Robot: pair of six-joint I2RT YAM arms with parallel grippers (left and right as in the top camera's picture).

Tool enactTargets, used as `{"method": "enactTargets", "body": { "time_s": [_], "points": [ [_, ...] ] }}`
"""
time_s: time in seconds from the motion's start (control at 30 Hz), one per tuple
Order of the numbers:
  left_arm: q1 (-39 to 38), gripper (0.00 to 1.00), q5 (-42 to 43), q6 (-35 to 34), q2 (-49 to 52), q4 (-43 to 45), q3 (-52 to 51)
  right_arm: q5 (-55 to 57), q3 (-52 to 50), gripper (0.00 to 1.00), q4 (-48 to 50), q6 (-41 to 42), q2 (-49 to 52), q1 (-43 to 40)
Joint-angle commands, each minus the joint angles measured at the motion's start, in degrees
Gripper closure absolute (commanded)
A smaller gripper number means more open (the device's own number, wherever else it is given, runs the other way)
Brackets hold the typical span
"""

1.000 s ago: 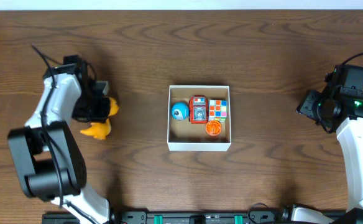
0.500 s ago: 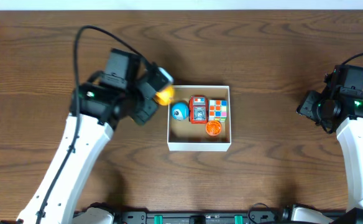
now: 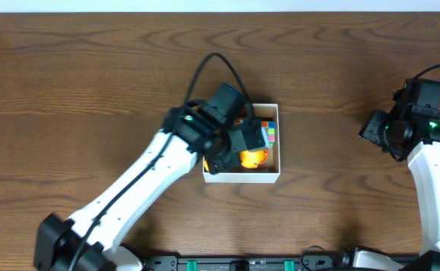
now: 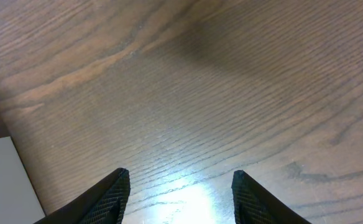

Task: Pack container
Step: 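Carry the yellow duck with the left gripper into the box and release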

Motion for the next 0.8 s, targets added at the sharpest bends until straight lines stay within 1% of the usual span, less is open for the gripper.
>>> {"method": "enactTargets", "body": {
  "time_s": [0.0, 0.3, 0.33, 0.4, 0.43, 0.47, 0.5, 0.57, 0.6, 0.63, 0.67, 0.7, 0.73, 0.77],
  "points": [
    [-1.27, 0.94, 0.79, 1.2, 3.28, -0.28, 0.52, -0.02, 0.87, 0.44, -0.09, 0.07, 0.48, -0.15],
    [-1.36, 0.94, 0.81, 1.18, 12.07, 0.2, 0.52, -0.02, 0.87, 0.44, -0.2, 0.09, 0.48, -0.15],
    [-1.36, 0.93, 0.79, 1.16, 12.7, 0.31, 0.52, 0.0, 0.87, 0.44, -0.2, 0.09, 0.48, -0.15],
    [-1.36, 0.88, 0.79, 1.18, 13.46, 0.39, 0.52, 0.0, 0.87, 0.44, -0.2, 0.09, 0.48, -0.15],
    [-1.36, 0.83, 0.79, 1.18, 13.55, 0.39, 0.52, 0.0, 0.87, 0.44, -0.2, 0.09, 0.48, -0.15],
    [-1.33, 0.66, 0.76, 1.18, 13.53, 0.44, 0.52, 0.0, 0.87, 0.44, -0.2, 0.07, 0.48, -0.15],
    [-1.36, 0.59, 0.76, 1.16, 13.44, 0.48, 0.52, 0.0, 0.87, 0.44, -0.17, 0.09, 0.48, -0.15],
    [-1.33, 0.57, 0.72, 1.16, 13.07, 0.46, 0.55, 0.0, 0.87, 0.44, -0.15, 0.09, 0.48, -0.15],
    [-1.33, 0.45, 0.72, 1.16, 12.81, 0.46, 0.55, 0.0, 0.87, 0.44, -0.15, 0.09, 0.48, -0.15],
    [-1.33, 0.27, 0.68, 1.16, 12.46, 0.42, 0.59, 0.0, 0.87, 0.44, -0.17, 0.09, 0.48, -0.15],
    [-1.33, 0.12, 0.5, 1.14, 12.04, 0.39, 0.66, 0.0, 0.87, 0.44, -0.17, 0.07, 0.48, -0.15],
    [-1.33, 0.05, 0.5, 1.14, 11.34, 0.39, 0.81, 0.0, 0.87, 0.44, -0.17, 0.07, 0.48, -0.15],
    [-1.33, 0.02, 0.46, 1.14, 10.6, 0.39, 1.05, 0.0, 0.87, 0.44, -0.17, 0.07, 0.48, -0.15],
    [-1.33, 0.02, 0.07, 1.11, 9.77, 0.39, 1.42, 0.0, 0.87, 0.44, -0.17, 0.07, 0.48, -0.15]
  ]
}}
